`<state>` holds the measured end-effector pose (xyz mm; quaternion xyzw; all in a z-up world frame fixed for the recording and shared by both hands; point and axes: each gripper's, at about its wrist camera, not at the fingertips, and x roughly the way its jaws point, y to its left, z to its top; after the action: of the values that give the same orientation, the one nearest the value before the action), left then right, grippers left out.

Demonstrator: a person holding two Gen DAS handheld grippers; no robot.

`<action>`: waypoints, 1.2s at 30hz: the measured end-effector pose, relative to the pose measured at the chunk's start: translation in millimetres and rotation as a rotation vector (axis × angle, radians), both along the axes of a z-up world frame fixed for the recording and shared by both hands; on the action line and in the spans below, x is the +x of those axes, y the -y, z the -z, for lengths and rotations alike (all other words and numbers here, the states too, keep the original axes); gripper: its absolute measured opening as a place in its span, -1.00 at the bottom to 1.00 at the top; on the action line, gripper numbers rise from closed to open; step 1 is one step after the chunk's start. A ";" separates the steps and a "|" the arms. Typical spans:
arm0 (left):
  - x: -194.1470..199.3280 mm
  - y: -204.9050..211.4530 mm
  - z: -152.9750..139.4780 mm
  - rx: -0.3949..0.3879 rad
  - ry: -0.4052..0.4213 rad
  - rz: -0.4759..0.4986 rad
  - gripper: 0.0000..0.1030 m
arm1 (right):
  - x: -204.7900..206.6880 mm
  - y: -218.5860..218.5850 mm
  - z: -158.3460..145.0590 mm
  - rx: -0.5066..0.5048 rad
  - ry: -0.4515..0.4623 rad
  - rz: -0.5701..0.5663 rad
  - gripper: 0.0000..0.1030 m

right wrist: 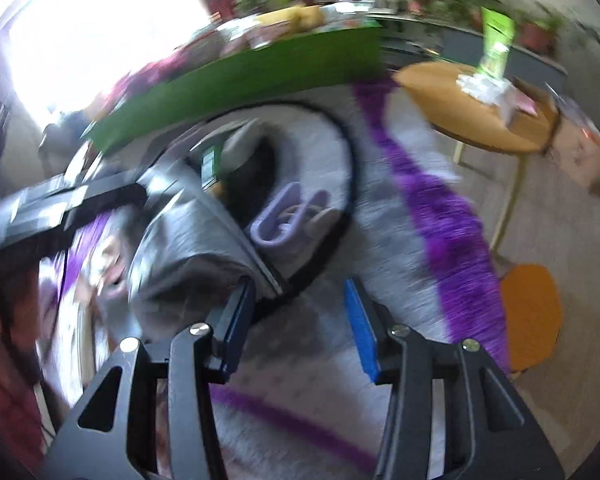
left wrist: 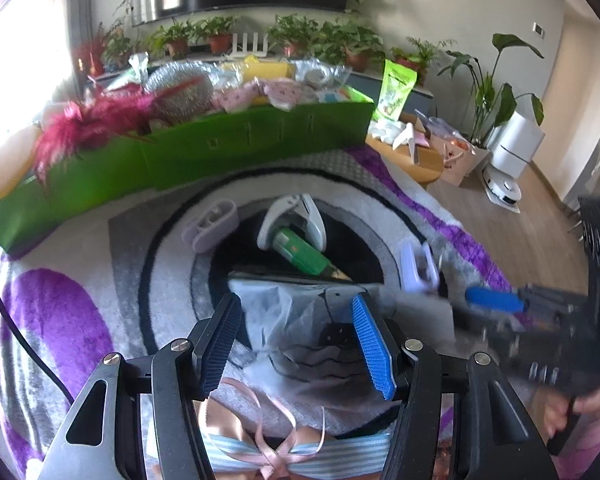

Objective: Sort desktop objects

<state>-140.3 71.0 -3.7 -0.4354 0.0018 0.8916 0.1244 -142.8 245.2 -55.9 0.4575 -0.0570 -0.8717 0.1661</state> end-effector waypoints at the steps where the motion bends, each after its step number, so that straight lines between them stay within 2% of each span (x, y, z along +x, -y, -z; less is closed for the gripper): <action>1: 0.3 0.0 2.3 0.004 0.007 0.001 0.14 | -4.3 -4.3 1.4 -0.013 0.003 0.033 -0.11; 7: 7.9 7.7 6.5 0.055 0.029 -0.018 0.14 | -2.5 -12.3 -4.1 -0.090 0.036 0.085 -0.07; 12: 10.8 6.9 8.3 0.072 0.029 0.004 0.14 | 15.0 3.5 -22.2 -0.185 0.038 0.026 -0.07; 17: 11.5 4.3 9.4 0.112 0.022 0.036 0.13 | 19.7 33.6 -29.3 -0.171 0.038 -0.053 -0.07; 22: 12.5 4.4 11.6 0.126 0.019 0.055 0.13 | 8.6 46.1 -14.7 -0.158 0.095 -0.036 -0.07; 24: 12.9 3.9 14.0 0.120 0.021 0.055 -0.03 | 3.8 49.2 -10.0 -0.162 0.110 -0.034 -0.06; 31: 7.1 8.5 20.8 0.146 0.036 0.037 -0.09 | -14.4 52.1 -1.1 -0.182 0.137 -0.034 -0.06; 34: 8.9 5.6 21.0 0.132 0.030 0.047 -0.10 | -15.6 53.2 -0.3 -0.181 0.126 -0.051 -0.16; 36: 12.2 2.6 18.5 0.130 0.024 0.057 -0.16 | -14.0 55.1 -1.9 -0.188 0.118 -0.071 -0.35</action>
<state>-128.1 68.4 -22.2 -0.4369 -0.0452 0.8806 0.1777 -156.8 190.1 -54.0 0.4923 -0.1320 -0.8275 0.2356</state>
